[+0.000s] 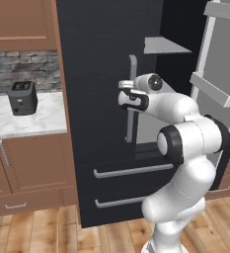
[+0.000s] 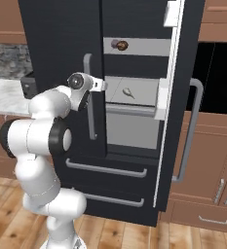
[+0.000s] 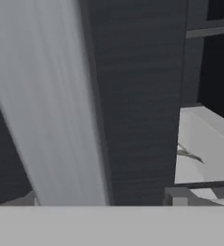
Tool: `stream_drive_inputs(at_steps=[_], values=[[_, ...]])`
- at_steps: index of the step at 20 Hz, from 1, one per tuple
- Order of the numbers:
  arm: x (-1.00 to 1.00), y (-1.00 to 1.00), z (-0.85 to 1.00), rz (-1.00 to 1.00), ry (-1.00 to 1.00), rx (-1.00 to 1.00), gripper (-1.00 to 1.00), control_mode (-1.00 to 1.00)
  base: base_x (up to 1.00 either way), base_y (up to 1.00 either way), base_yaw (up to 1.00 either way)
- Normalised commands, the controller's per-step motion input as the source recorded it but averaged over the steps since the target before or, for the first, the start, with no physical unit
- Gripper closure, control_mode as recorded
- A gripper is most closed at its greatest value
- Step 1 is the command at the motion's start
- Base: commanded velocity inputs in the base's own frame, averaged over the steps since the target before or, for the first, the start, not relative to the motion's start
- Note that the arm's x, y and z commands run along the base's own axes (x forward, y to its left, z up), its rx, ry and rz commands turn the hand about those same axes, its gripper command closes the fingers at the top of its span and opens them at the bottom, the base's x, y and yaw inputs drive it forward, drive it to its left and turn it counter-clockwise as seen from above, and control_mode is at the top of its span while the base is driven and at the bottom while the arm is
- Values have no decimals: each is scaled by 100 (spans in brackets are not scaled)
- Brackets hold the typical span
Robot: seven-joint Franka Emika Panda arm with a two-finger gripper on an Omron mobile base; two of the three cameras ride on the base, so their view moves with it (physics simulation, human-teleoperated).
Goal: Gather the eggplant and potato from the fridge and place them on a tray on the dining counter. Then gather the fish and steak from the fridge and place them on the other tray.
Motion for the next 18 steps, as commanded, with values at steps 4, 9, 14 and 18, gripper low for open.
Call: stream_drive_inputs(at_steps=[4,9,14,18], values=[[-9,35,10,0,14,0,100,-100,0,0,0],[-87,73,3,0,23,0,100,-100,0,0,0],[-100,100,0,2,10,0,100,-100,0,0,0],[-100,100,0,4,13,0,100,-100,0,0,0]])
